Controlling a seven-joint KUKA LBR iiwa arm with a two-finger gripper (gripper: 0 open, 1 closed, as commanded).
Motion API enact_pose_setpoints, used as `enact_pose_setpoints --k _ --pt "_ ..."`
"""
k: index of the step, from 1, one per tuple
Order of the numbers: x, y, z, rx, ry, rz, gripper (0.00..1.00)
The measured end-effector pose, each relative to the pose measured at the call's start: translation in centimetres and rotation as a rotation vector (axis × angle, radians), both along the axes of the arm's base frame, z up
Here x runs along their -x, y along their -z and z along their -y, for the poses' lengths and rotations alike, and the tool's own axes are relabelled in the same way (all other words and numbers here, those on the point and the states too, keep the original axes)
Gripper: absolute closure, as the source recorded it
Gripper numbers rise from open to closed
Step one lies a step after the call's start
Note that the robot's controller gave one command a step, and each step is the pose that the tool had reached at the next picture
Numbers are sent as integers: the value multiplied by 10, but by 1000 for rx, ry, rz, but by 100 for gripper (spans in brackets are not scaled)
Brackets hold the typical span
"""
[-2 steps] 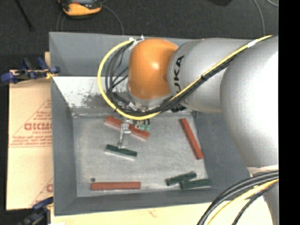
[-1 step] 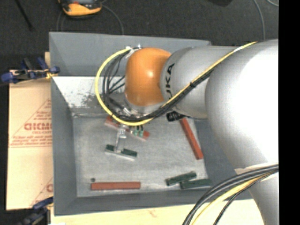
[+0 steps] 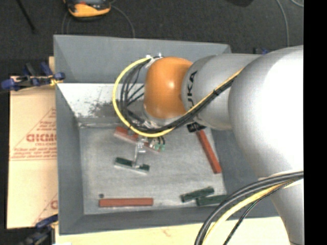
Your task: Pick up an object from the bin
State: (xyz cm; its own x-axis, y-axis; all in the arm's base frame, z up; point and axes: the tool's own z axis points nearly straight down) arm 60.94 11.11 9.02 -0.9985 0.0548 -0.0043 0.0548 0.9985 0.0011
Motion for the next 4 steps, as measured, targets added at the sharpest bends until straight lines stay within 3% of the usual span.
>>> enact_pose_setpoints --k 1,2,3,4 --pt "35 8 -3 1 -110 5 0" --pt "52 18 -16 2 -416 3 100" --pt "52 18 -16 1 -415 3 100" --pt "44 -150 0 3 -393 6 100"
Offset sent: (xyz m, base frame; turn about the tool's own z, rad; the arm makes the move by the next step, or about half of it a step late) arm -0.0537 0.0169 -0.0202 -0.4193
